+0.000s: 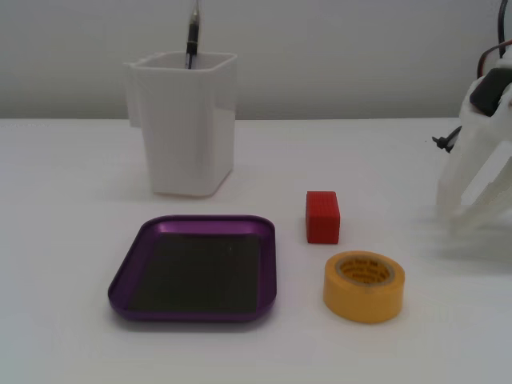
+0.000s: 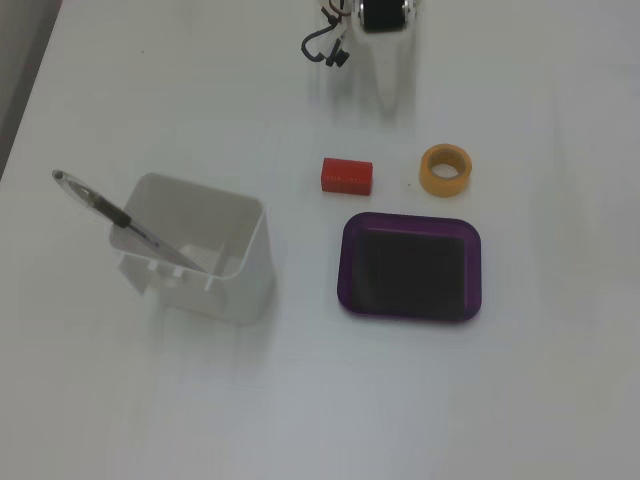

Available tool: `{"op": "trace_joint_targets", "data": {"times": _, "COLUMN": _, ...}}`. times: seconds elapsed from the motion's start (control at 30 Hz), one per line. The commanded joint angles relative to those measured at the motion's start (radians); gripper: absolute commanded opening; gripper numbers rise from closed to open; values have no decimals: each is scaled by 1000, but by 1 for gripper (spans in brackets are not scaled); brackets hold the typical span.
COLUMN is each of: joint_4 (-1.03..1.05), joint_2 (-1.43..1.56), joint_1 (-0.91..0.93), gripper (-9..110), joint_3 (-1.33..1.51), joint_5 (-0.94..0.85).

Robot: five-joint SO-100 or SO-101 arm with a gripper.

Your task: Pick up the red cube and place it in the box.

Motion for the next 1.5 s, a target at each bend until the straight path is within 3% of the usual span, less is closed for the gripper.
{"op": "trace_joint_targets", "data": {"times": 0.0, "joint_4": -66, "joint_2": 94, "joint_1": 28, "gripper": 1, "joint_3": -100, "joint_5": -6}}
{"op": "trace_joint_targets", "data": {"times": 0.2, "joint_4": -71, "joint_2": -89, "joint_1": 153, "gripper": 8, "joint_3": -275, "joint_5": -46}}
{"op": "trace_joint_targets", "data": {"times": 0.43, "joint_4": 2, "joint_2": -601, "joint_1": 167, "gripper": 13, "joint_3": -580, "joint_5": -201}}
{"op": "trace_joint_targets", "data": {"times": 0.8, "joint_4": 115, "joint_2": -1361, "joint_1": 156, "gripper": 21, "joint_3": -1048, "joint_5": -206}}
{"op": "trace_joint_targets", "data": {"times": 1.17, "joint_4": 101, "joint_2": -1692, "joint_1": 170, "gripper": 21, "joint_3": -1273, "joint_5": -204}}
{"op": "trace_joint_targets", "data": {"times": 1.47, "joint_4": 11, "joint_2": -1812, "joint_1": 170, "gripper": 20, "joint_3": -1284, "joint_5": -204}}
